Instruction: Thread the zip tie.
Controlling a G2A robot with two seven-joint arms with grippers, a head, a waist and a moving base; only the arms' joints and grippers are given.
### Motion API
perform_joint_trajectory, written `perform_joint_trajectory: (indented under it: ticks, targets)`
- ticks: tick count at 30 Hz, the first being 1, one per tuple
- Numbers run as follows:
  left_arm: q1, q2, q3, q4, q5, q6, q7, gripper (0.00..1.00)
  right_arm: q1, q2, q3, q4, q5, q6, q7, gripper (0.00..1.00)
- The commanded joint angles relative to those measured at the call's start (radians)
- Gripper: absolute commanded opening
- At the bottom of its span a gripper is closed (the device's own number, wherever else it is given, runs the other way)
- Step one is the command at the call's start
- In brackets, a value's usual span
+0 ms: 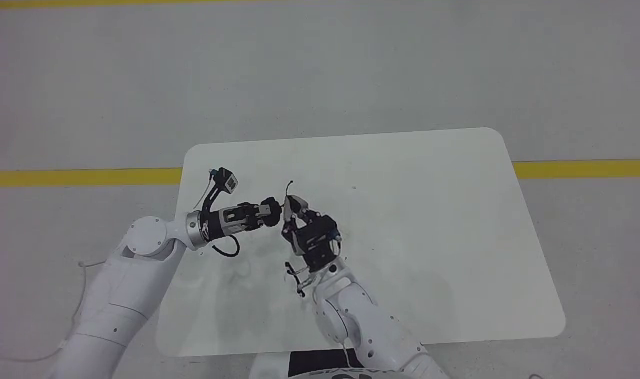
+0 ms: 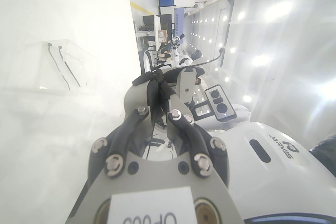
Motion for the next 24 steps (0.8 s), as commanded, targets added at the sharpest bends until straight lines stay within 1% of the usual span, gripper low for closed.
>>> perform_joint_trajectory:
  ticks: [1,7,14,15,16,17,18,24]
  targets:
    - [0.000,0.000,0.000,0.000,0.000,0.000,0.000,0.00,-0.001,0.001,-0.002,0.001,-0.002,-0.007,0.006,0.00]
    - [0.000,0.000,0.000,0.000,0.000,0.000,0.000,0.00,-0.001,0.002,-0.004,0.004,-0.007,-0.011,0.021,0.00]
    - [0.000,0.000,0.000,0.000,0.000,0.000,0.000,0.00,-0.002,0.002,-0.004,0.004,-0.013,0.003,0.025,0.00]
    - [0.000,0.000,0.000,0.000,0.000,0.000,0.000,0.00,-0.003,0.002,-0.003,0.004,-0.013,0.005,0.024,0.06]
    - [0.000,0.000,0.000,0.000,0.000,0.000,0.000,0.00,-0.003,0.002,-0.002,0.002,-0.012,0.007,0.023,0.45]
    - [0.000,0.000,0.000,0.000,0.000,0.000,0.000,0.00,-0.005,0.002,-0.002,0.001,-0.012,0.009,0.021,0.64]
    - [0.000,0.000,0.000,0.000,0.000,0.000,0.000,0.00,-0.005,0.002,-0.001,-0.001,-0.012,0.011,0.018,1.00]
    - [0.000,0.000,0.000,0.000,0.000,0.000,0.000,0.00,-0.021,0.008,0.006,-0.029,-0.022,0.023,-0.005,1.00]
